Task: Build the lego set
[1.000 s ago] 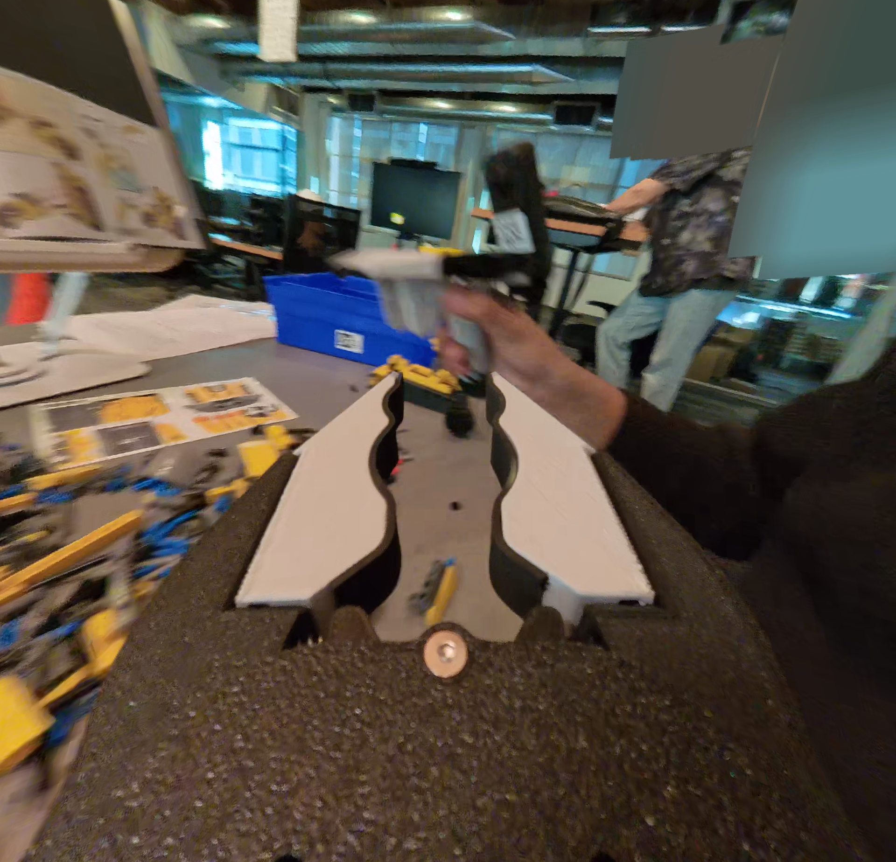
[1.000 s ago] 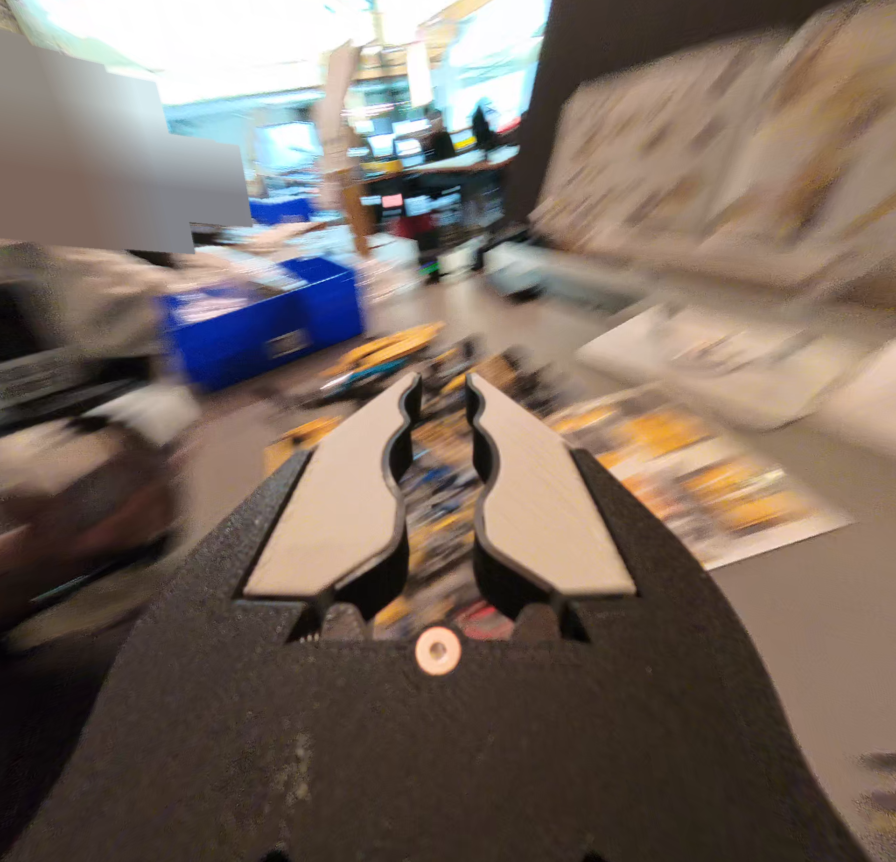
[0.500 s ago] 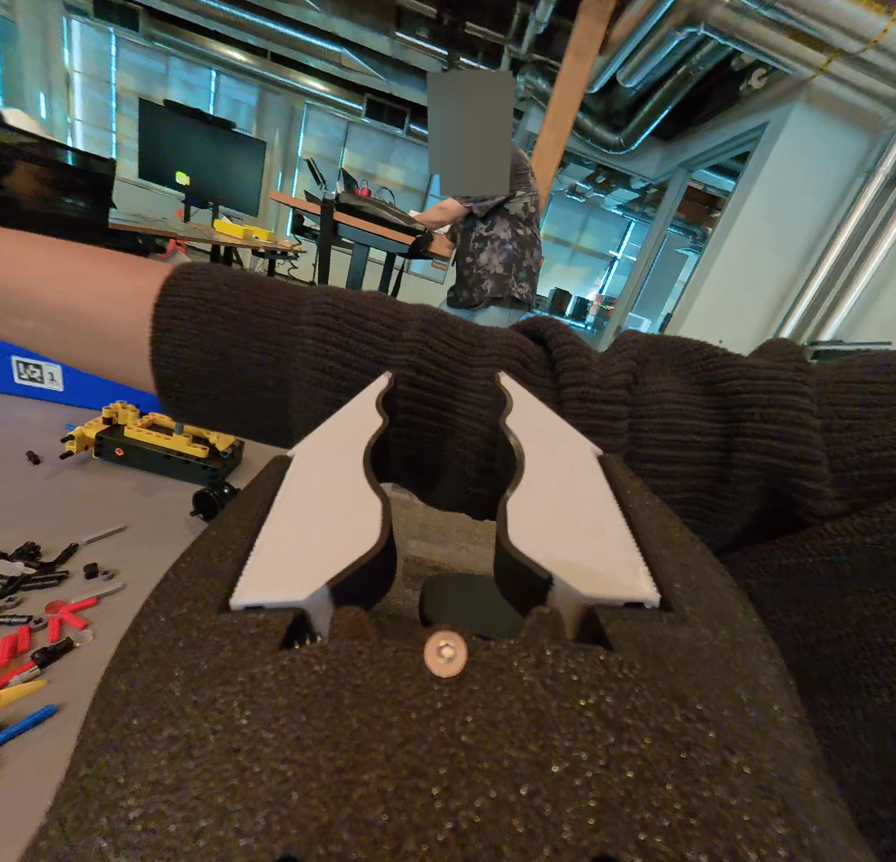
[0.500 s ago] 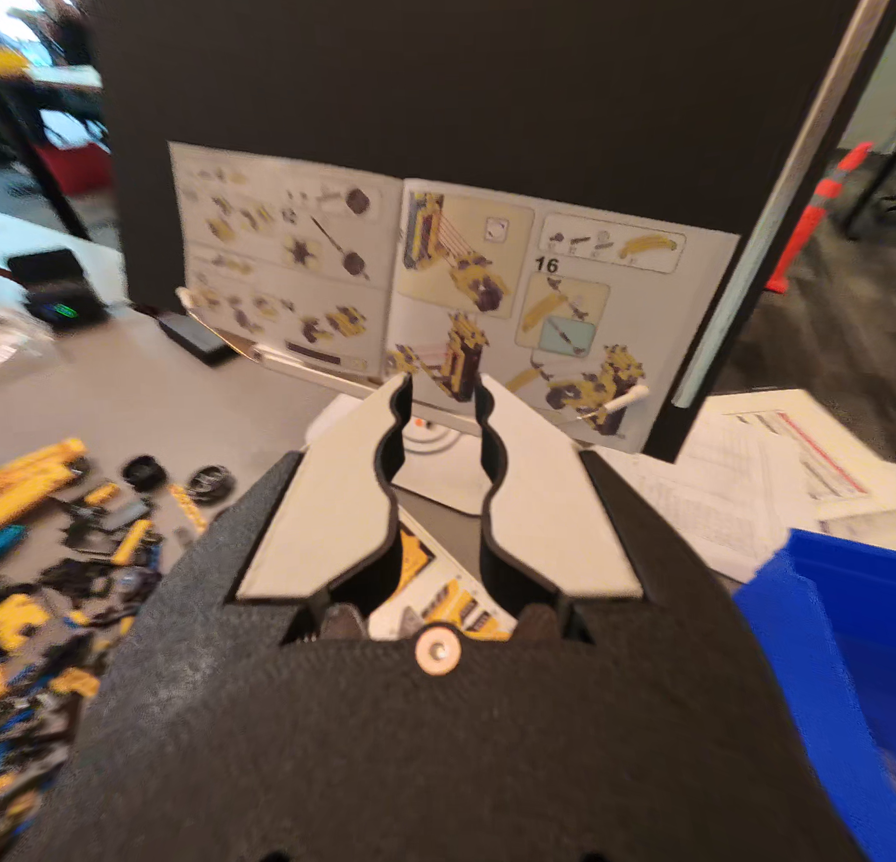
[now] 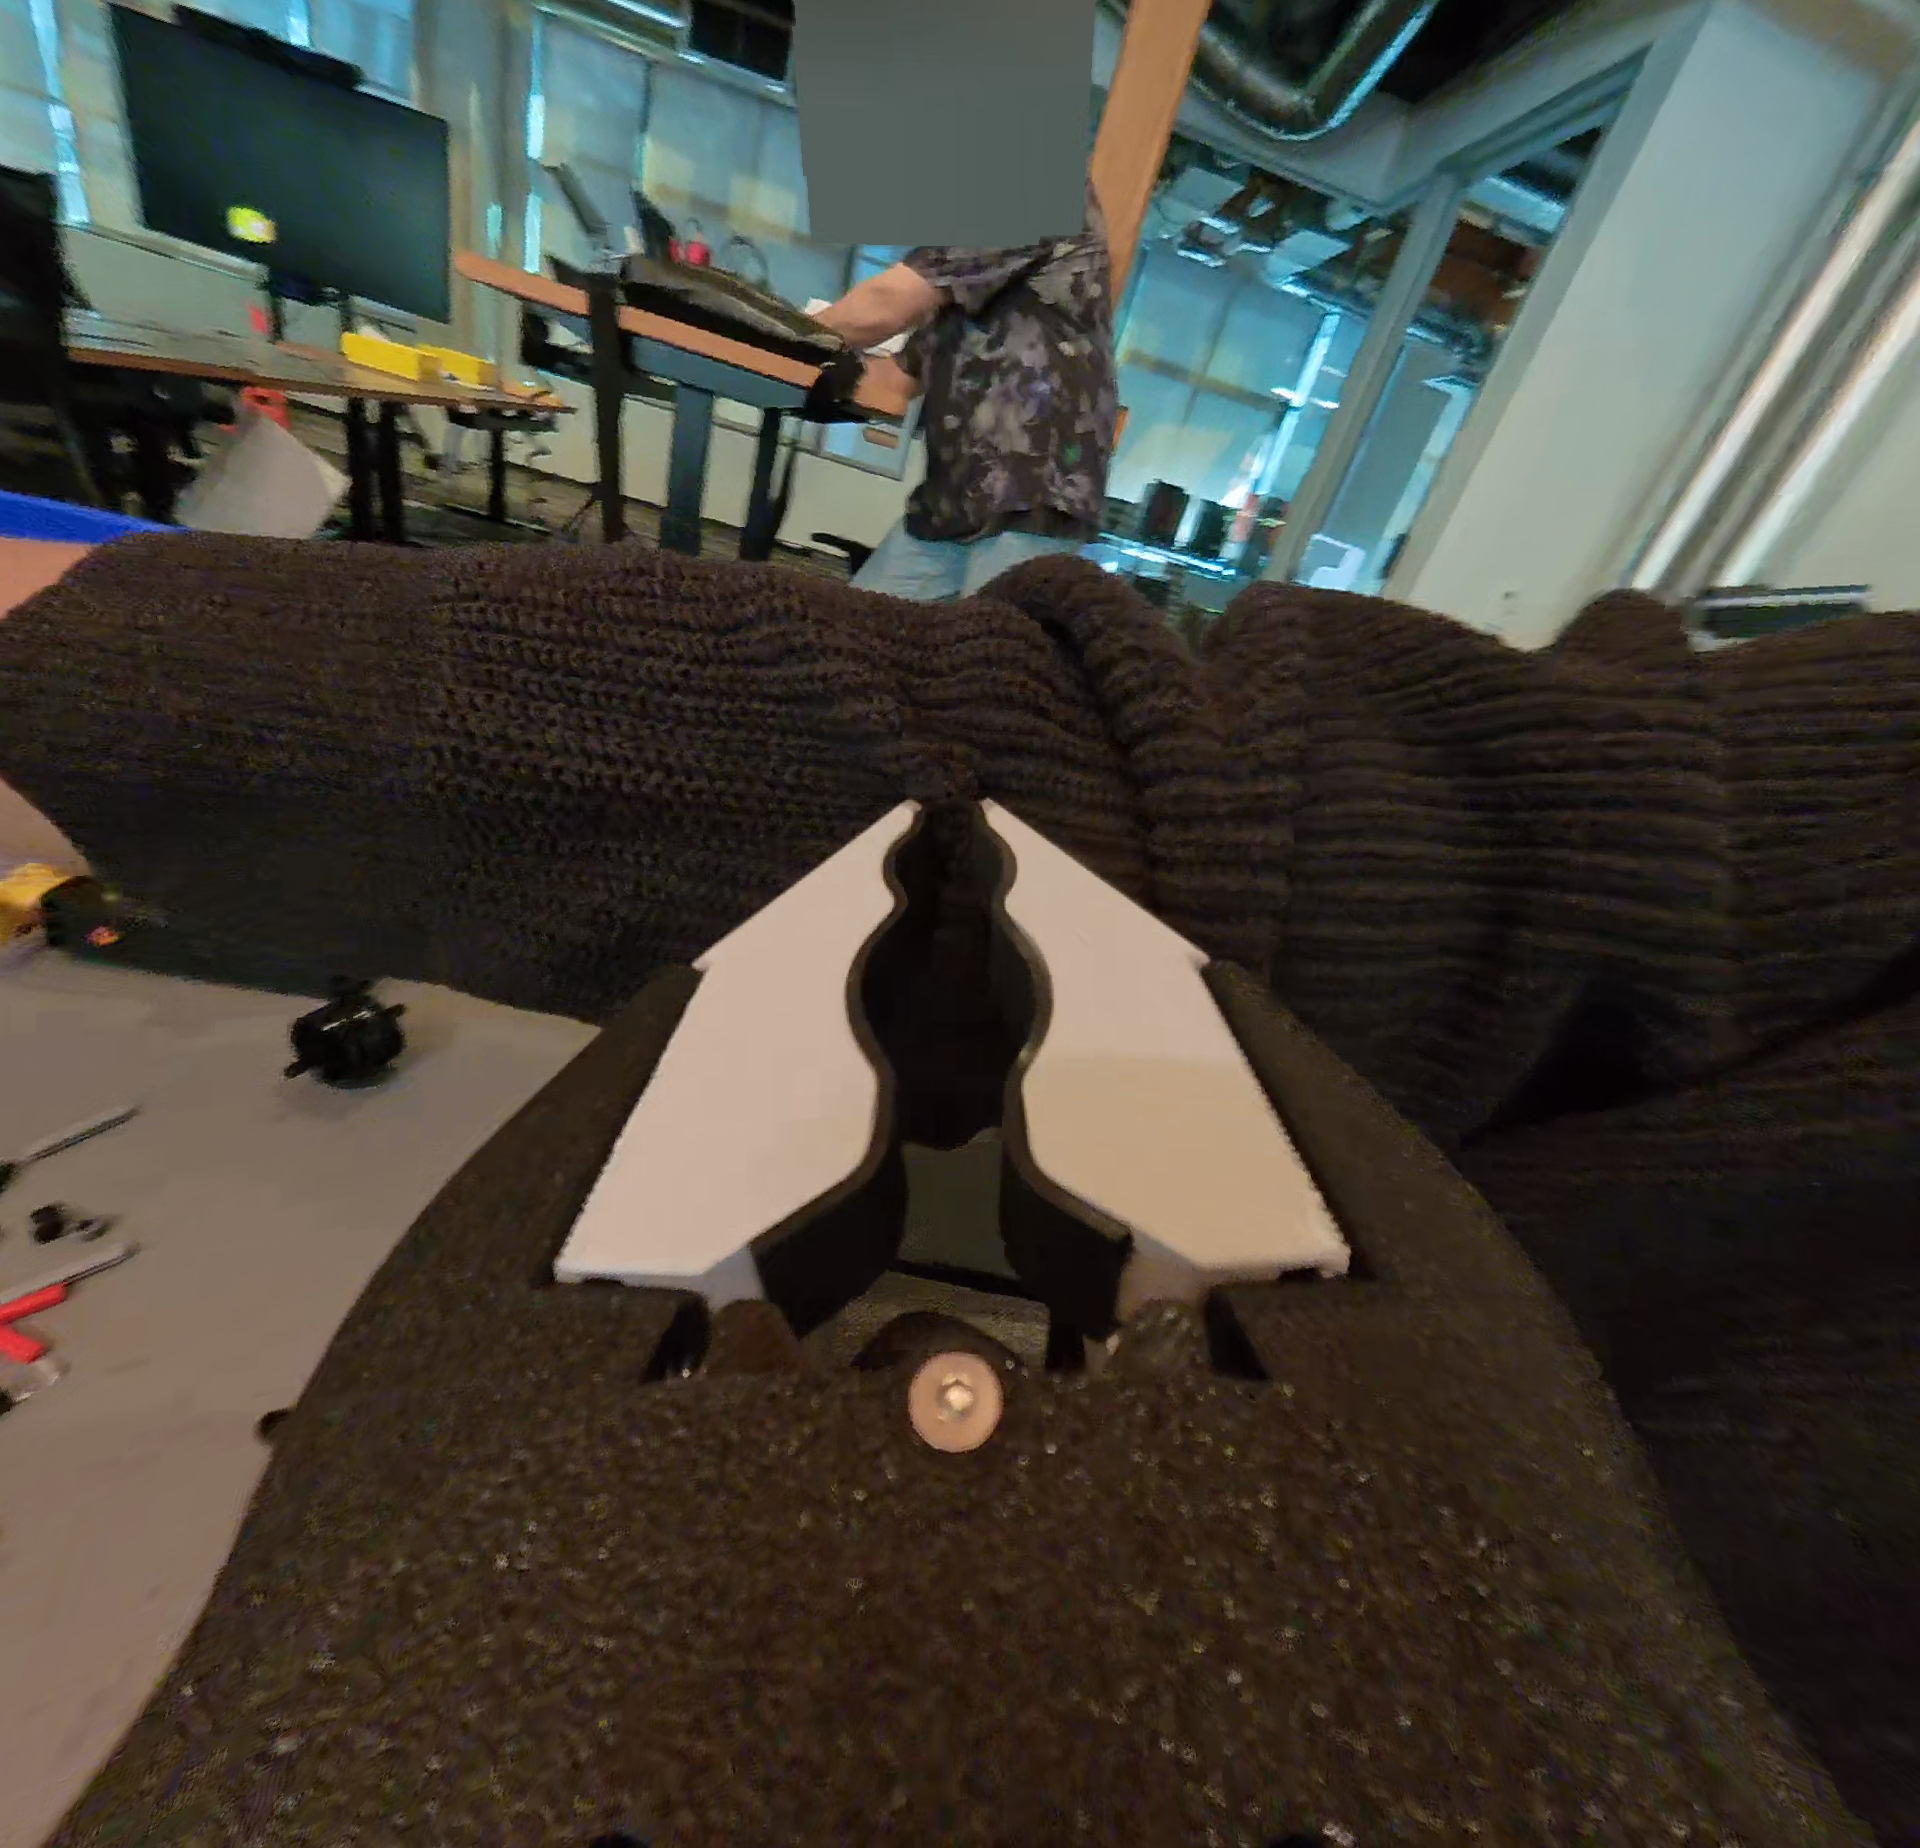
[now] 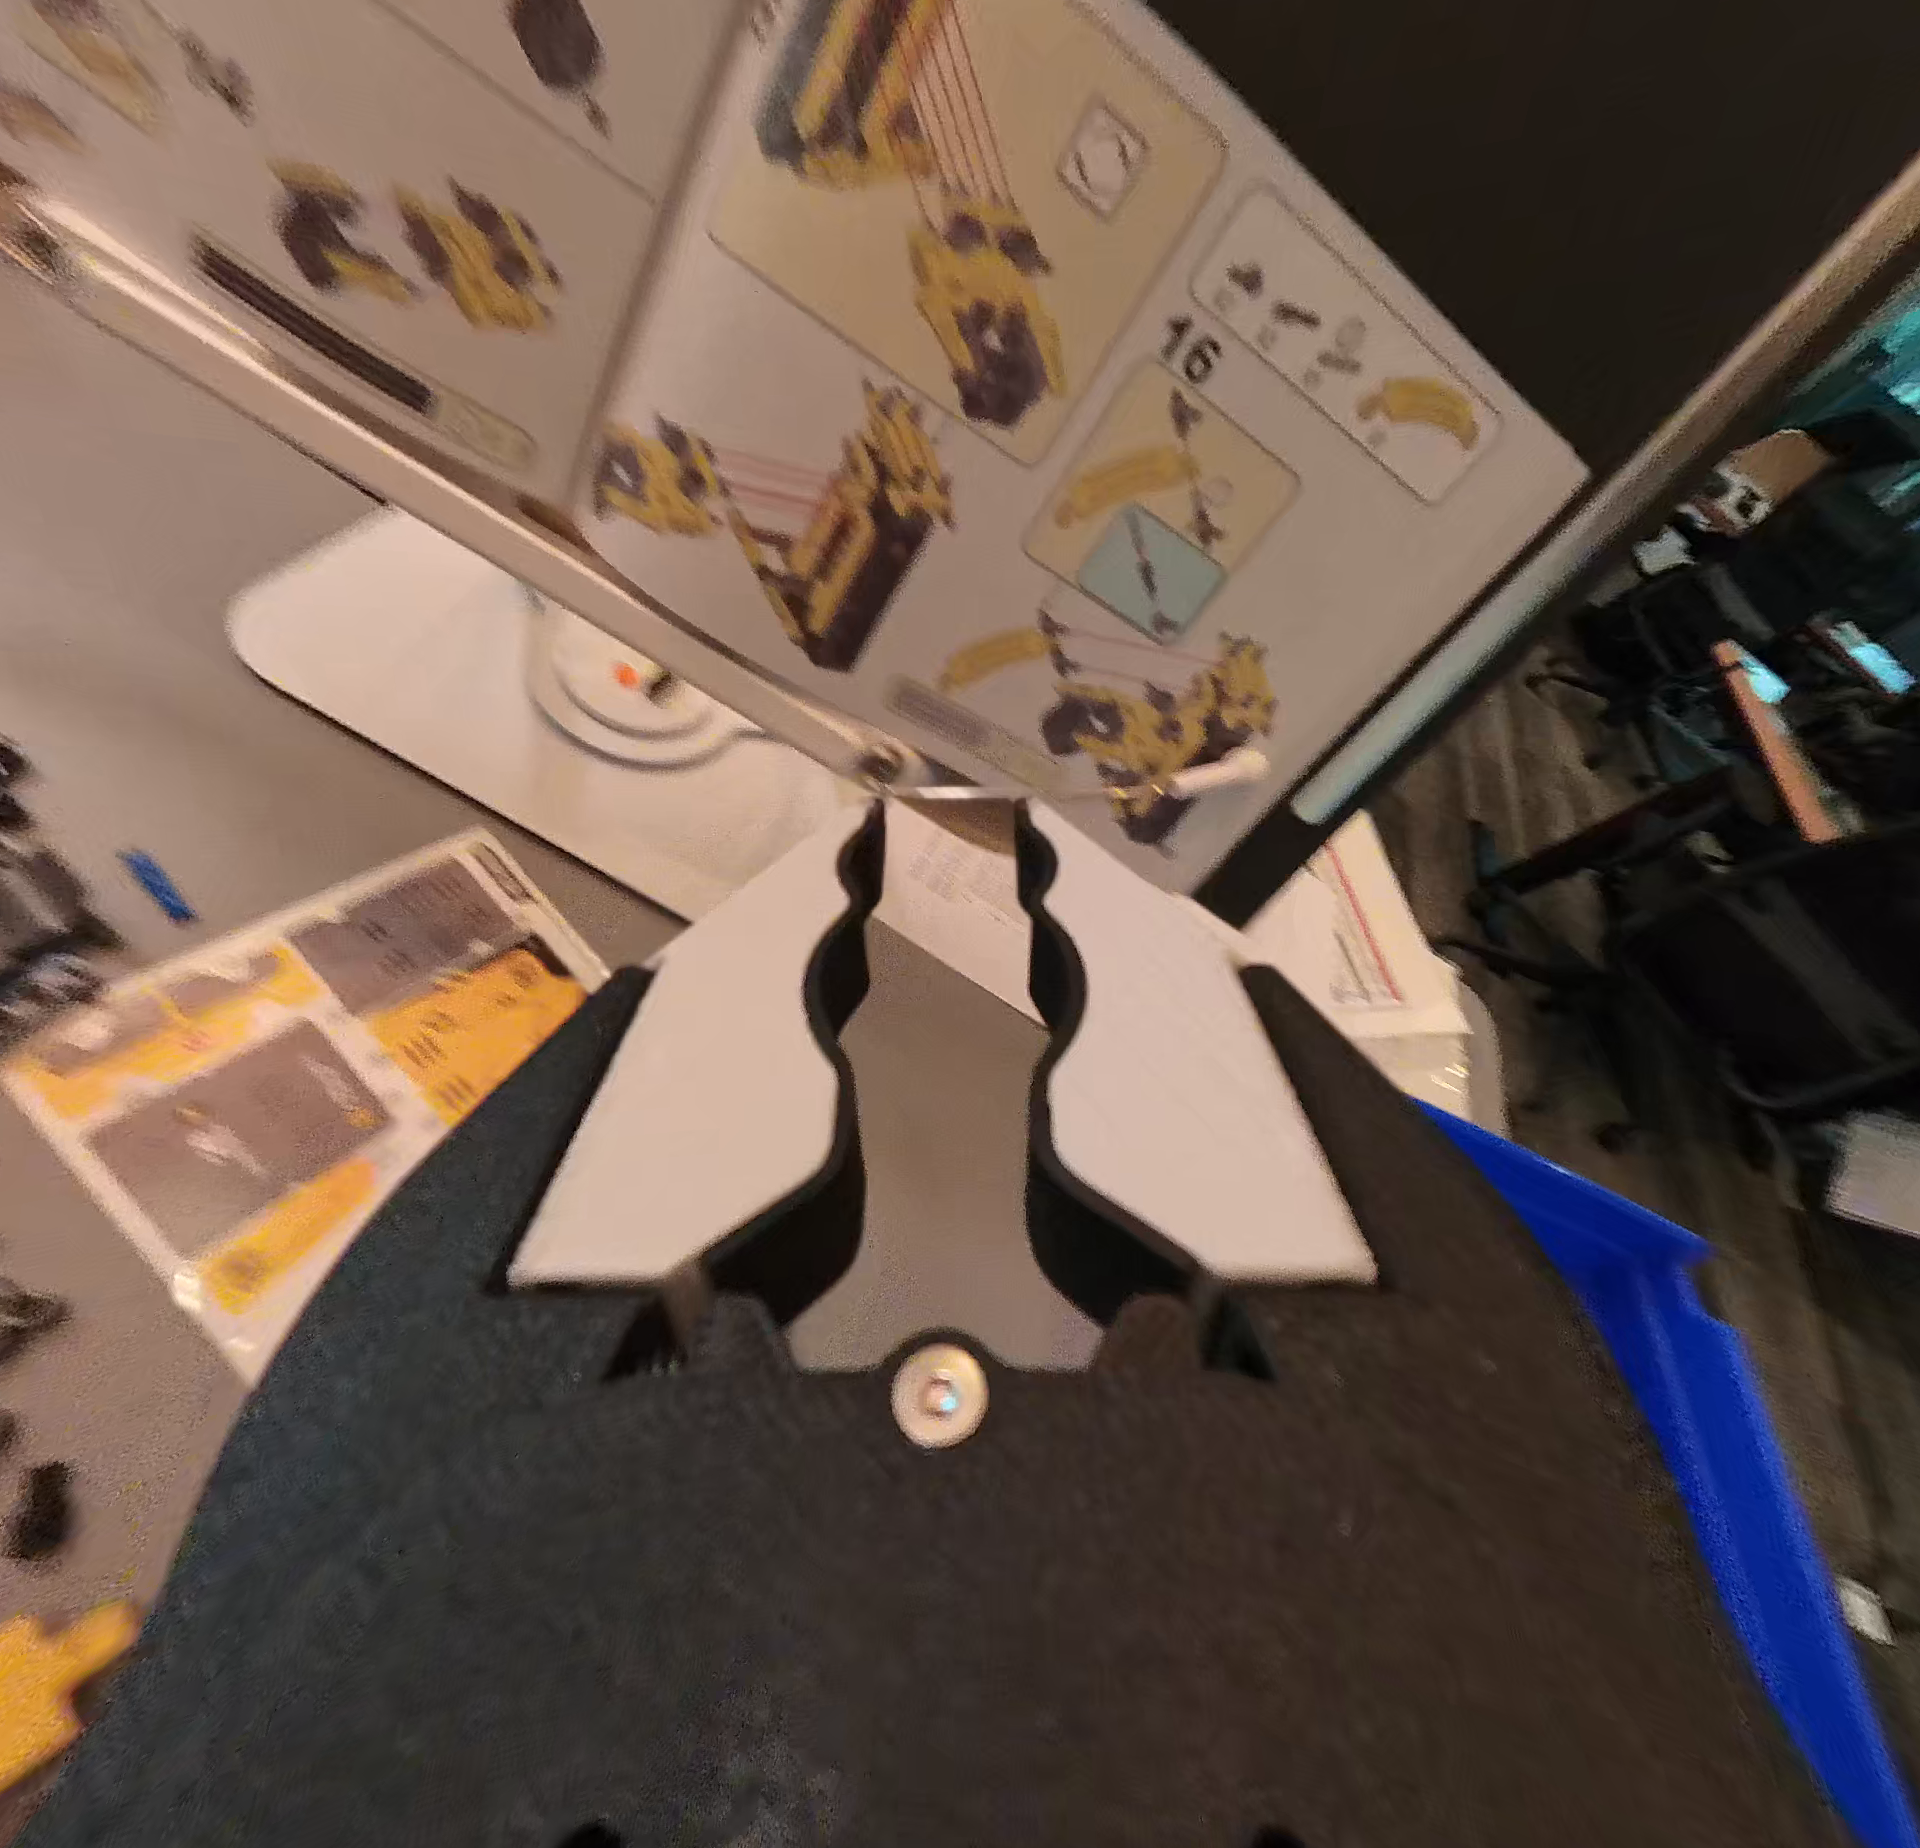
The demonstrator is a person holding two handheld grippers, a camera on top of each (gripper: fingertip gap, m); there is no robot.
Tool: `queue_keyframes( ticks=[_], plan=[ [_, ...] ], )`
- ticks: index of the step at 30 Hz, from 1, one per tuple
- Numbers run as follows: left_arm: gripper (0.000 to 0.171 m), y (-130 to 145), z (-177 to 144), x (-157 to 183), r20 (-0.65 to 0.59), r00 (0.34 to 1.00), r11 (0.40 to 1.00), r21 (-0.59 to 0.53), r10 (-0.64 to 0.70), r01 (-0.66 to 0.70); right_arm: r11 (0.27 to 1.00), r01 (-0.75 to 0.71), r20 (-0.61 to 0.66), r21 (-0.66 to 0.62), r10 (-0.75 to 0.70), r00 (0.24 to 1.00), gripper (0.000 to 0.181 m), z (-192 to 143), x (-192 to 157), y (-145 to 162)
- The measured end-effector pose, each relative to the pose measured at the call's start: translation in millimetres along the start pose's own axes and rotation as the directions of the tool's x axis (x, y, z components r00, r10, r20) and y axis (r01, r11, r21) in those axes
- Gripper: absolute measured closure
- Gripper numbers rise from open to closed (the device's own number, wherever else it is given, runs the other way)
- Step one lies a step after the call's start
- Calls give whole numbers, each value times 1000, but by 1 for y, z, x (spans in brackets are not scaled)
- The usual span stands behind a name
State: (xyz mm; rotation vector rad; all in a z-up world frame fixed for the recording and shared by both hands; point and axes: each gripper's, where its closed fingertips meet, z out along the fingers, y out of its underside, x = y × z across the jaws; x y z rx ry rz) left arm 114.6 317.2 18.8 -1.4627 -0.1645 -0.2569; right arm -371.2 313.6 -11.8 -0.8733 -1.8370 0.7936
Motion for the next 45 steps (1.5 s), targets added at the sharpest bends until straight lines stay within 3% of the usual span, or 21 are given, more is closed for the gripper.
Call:
queue_keyframes(
  ticks=[6,9,13,17,21,24,27,32,37,39,42,45],
  plan=[
    [167,-7,5,74,-257,966,1000,22,3,3,973,174,-81,-152,-188,979,159,-5,39,39],
    [166,2,13,72,-211,977,1000,-10,19,-22,981,169,-53,-93,-174,983,159,-14,34,31],
    [163,17,8,36,-92,996,997,-72,-12,6,989,148,76,12,-148,986,159,-47,-4,19],
    [154,-10,-36,-23,111,994,1000,-9,-5,6,989,98,268,109,-124,956,151,-137,-58,32],
    [152,-30,-90,-85,361,933,1000,22,5,-14,992,19,264,127,-53,963,151,-229,-54,84],
    [151,-24,-113,-118,490,872,1000,1,16,-19,982,-171,182,80,154,971,152,-270,-34,146],
    [151,-6,-111,-135,519,854,998,-56,31,-2,957,-289,217,21,278,936,150,-277,-51,196],
    [151,24,-101,-140,498,867,993,-102,7,51,960,-227,204,-161,257,945,130,-244,-76,247],
    [151,40,-116,-143,537,843,993,-109,24,42,940,-243,230,-241,299,926,130,-230,-90,253],
    [151,43,-120,-143,538,842,993,-109,25,41,942,-231,223,-242,286,932,148,-229,-90,253],
    [151,45,-120,-139,515,857,993,-110,28,34,959,-279,344,-48,278,897,149,-241,-102,209],
    [151,47,-120,-136,492,869,995,-102,50,1,890,-409,615,203,208,760,149,-276,-127,144]
  ],
)
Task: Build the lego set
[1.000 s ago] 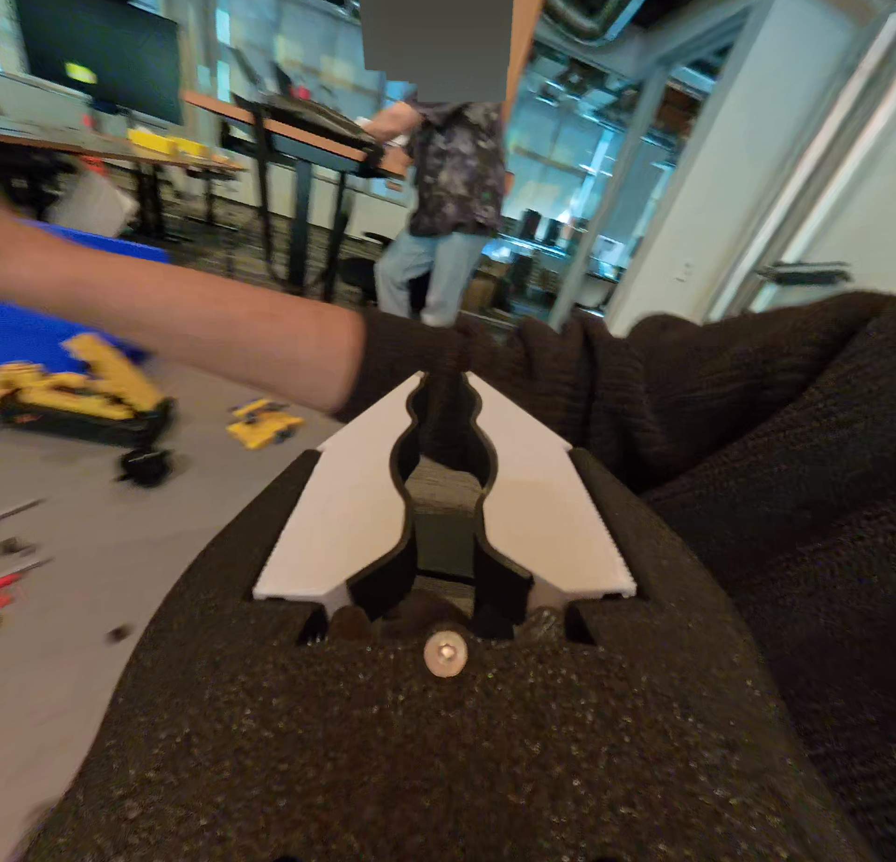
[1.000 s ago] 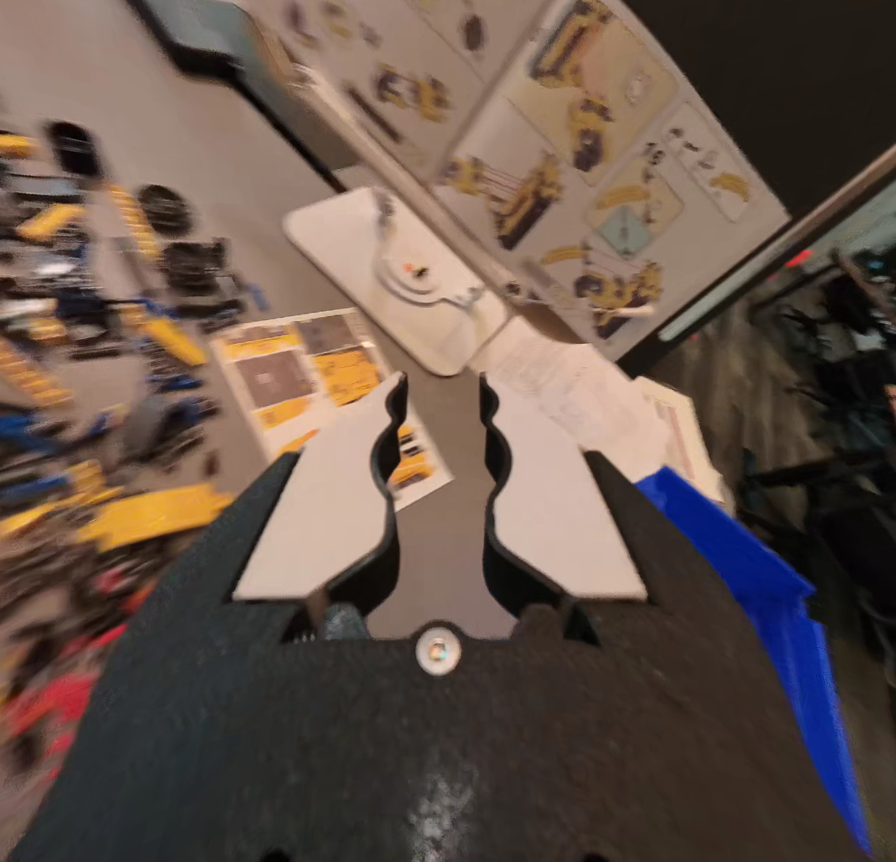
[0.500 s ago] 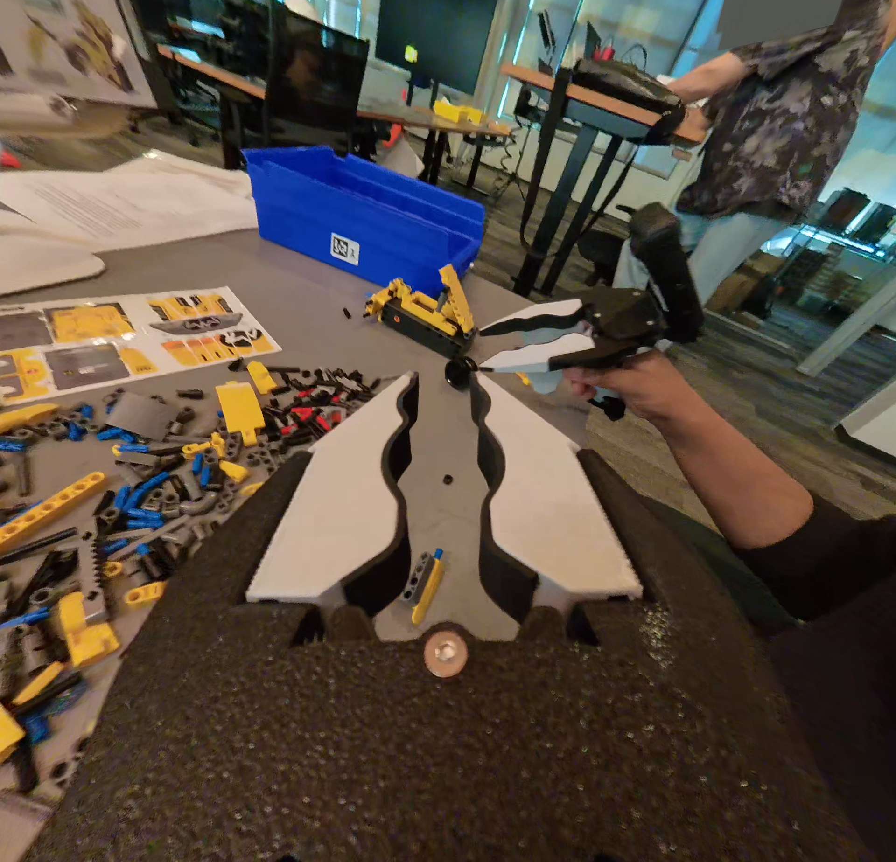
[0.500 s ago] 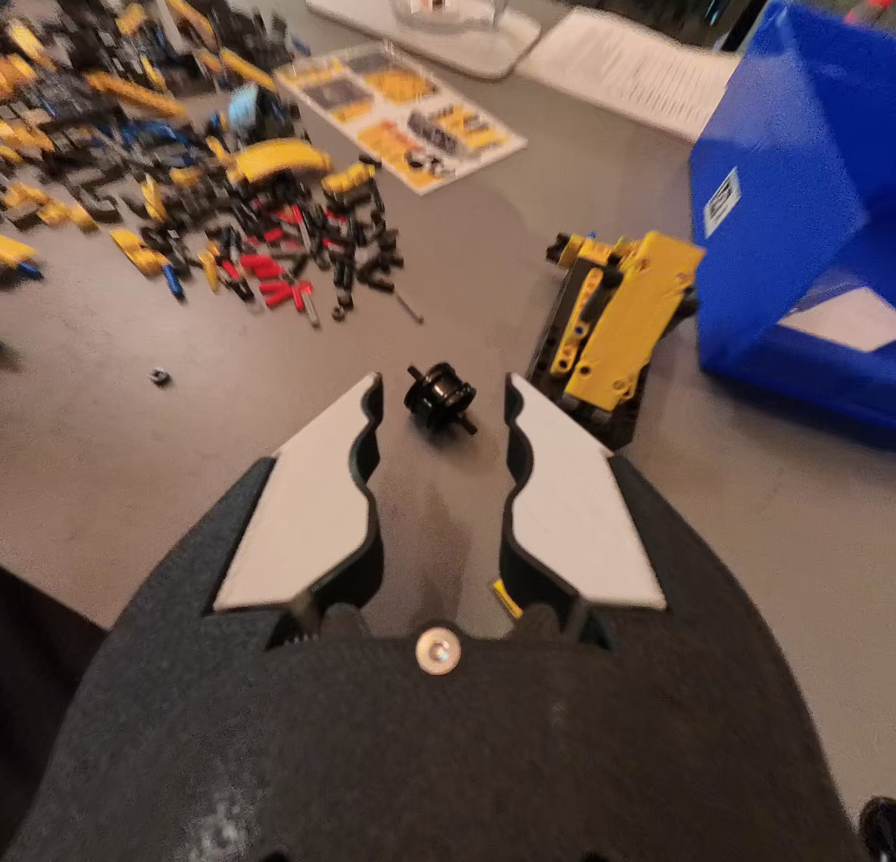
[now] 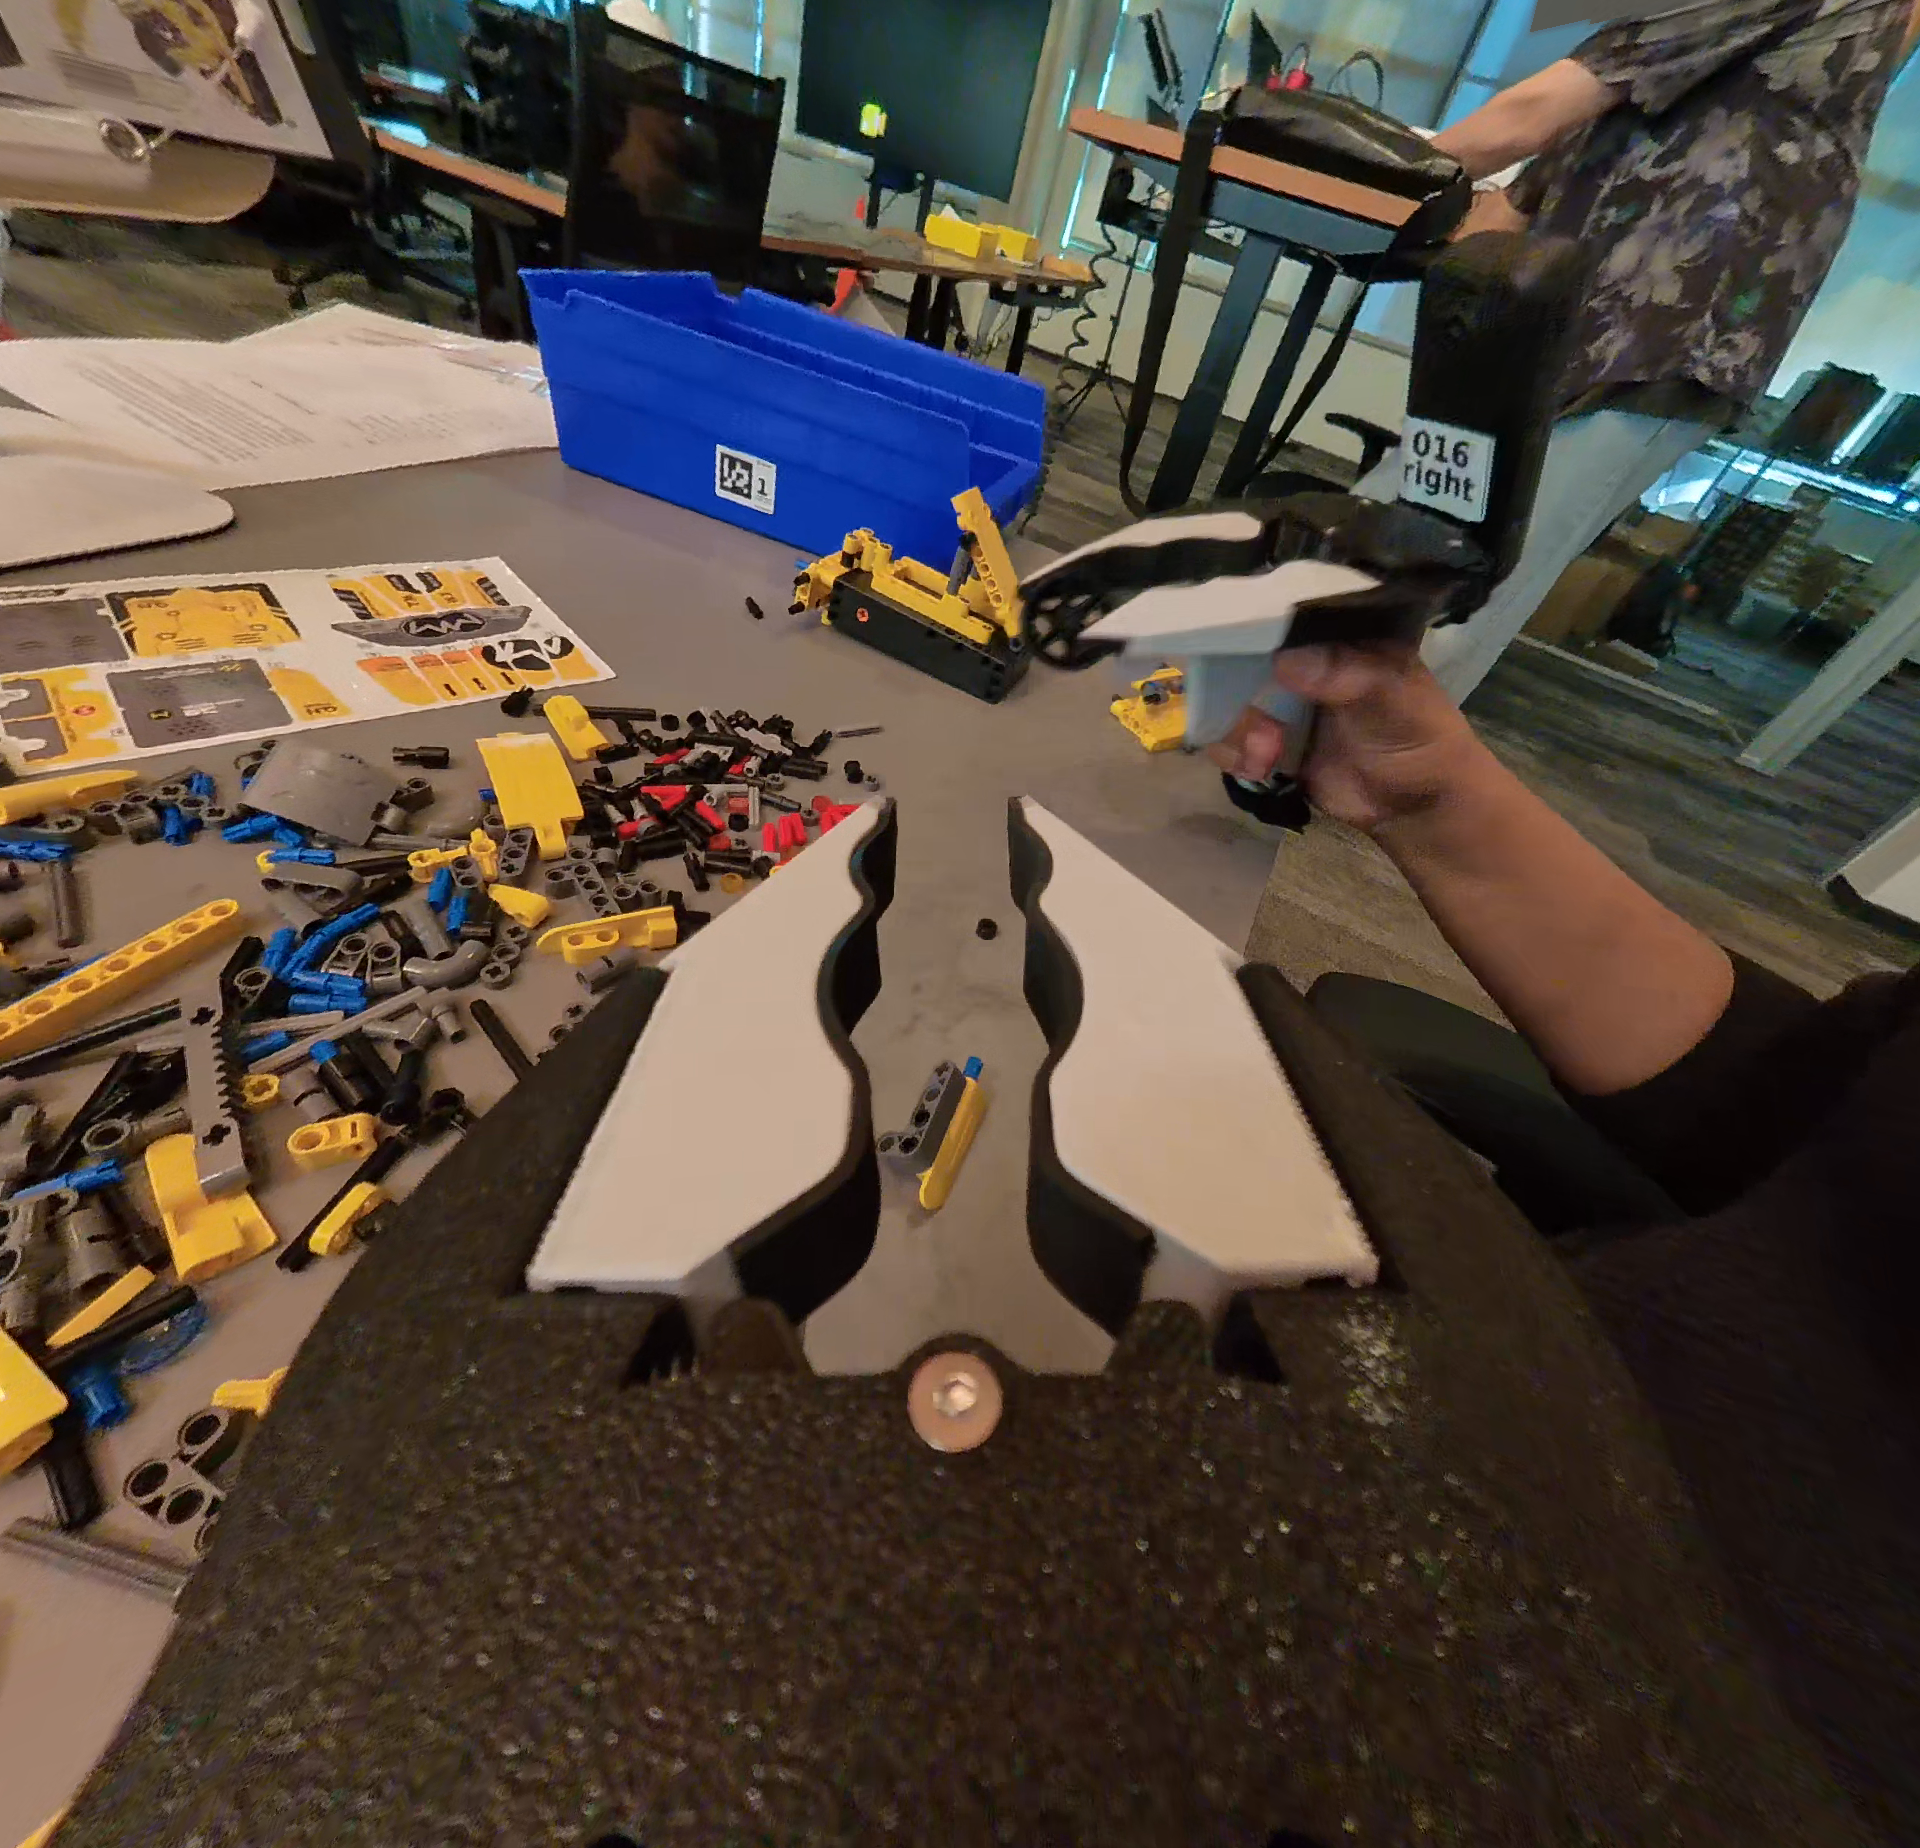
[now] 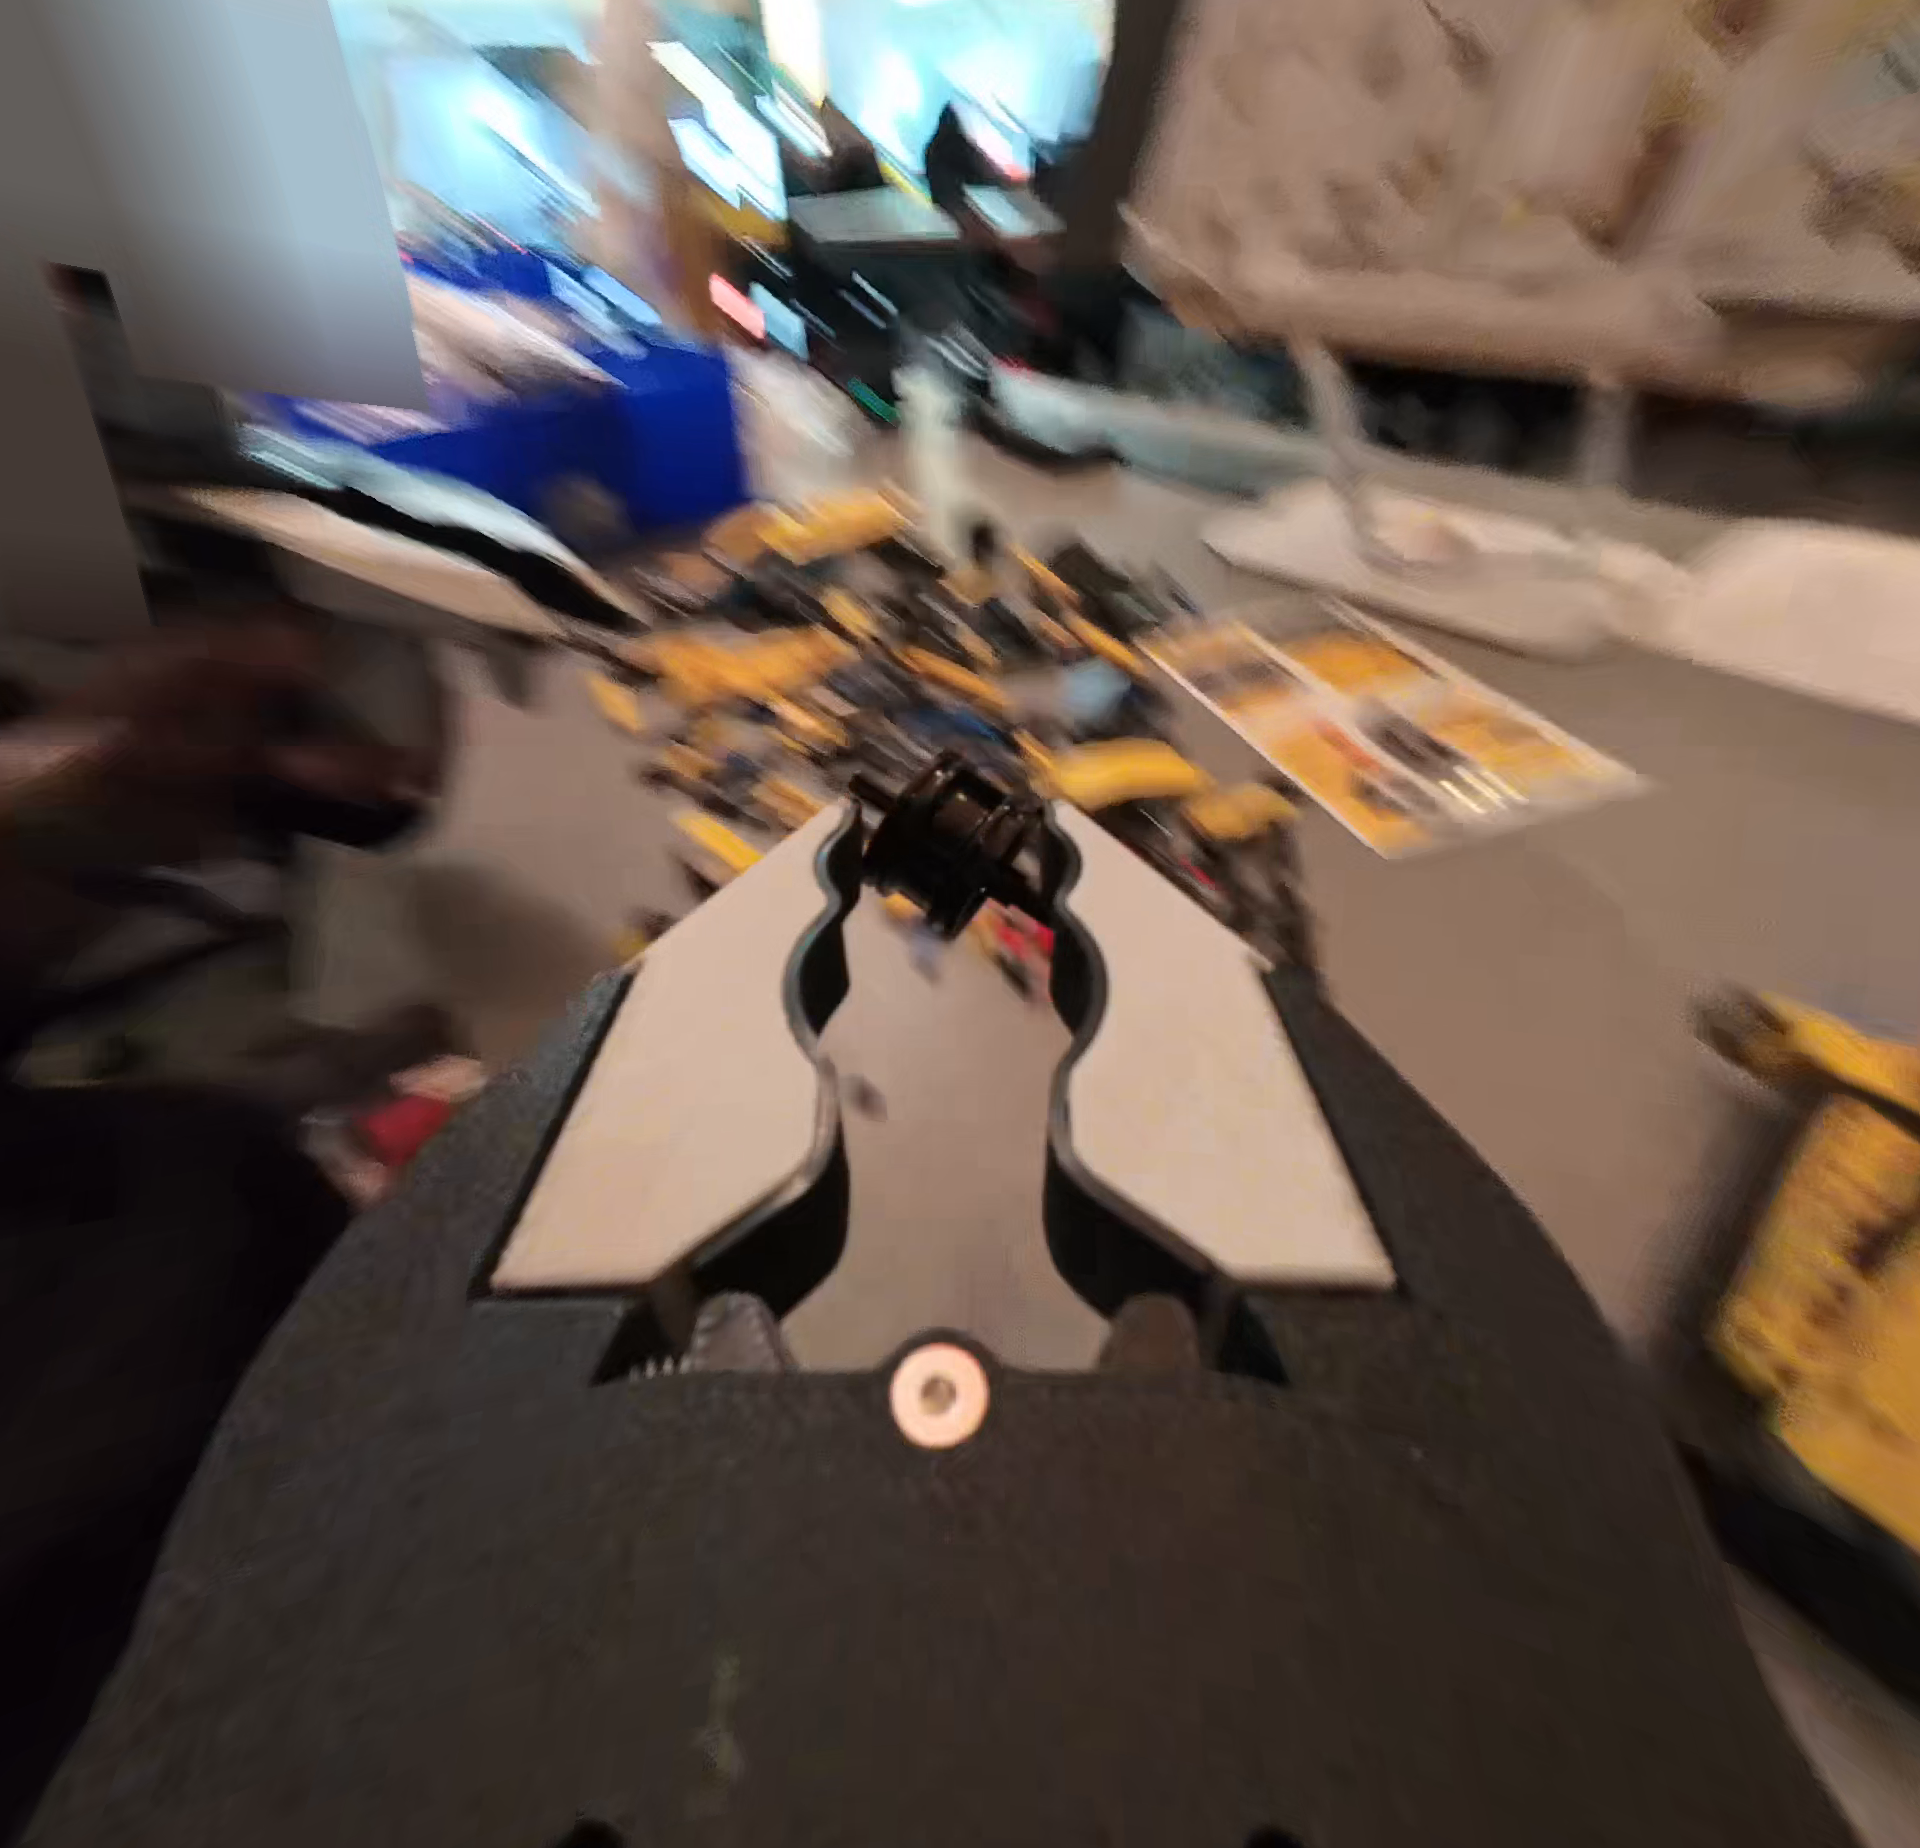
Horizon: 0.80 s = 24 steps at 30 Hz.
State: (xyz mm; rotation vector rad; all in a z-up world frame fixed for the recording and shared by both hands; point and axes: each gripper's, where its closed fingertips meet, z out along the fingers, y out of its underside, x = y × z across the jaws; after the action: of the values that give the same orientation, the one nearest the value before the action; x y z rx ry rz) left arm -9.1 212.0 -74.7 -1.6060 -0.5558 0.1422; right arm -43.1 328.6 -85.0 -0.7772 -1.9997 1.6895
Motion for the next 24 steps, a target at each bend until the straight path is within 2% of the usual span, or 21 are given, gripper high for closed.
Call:
queue_keyframes(
  ticks=[2,4,7,13,17,19,21,24],
  plan=[
    [151,2,-1,2,-10,1000,1000,13,8,-8,986,-75,247,149,37,968,149,-1,-38,-31],
    [150,5,-1,5,-19,1000,1000,13,21,-21,958,-180,412,222,75,908,149,-3,-59,-53],
    [150,11,-3,3,-2,999,999,-3,53,-53,944,-231,488,233,92,868,149,8,-67,-62],
    [150,22,0,-16,48,998,997,-75,27,-24,962,-183,493,202,62,868,149,47,-73,-53],
    [150,18,-4,-35,111,993,998,-43,49,-44,972,-84,337,220,5,941,149,73,-54,-37],
    [150,14,-10,-42,156,984,996,-17,85,-83,987,9,242,163,-48,969,149,79,-45,-24],
    [151,9,-14,-33,94,991,995,31,93,-97,984,87,154,153,-110,982,149,81,-37,-21],
    [152,3,-20,-37,71,997,995,89,31,-38,991,65,148,117,-82,986,149,85,-36,-14]
  ],
)
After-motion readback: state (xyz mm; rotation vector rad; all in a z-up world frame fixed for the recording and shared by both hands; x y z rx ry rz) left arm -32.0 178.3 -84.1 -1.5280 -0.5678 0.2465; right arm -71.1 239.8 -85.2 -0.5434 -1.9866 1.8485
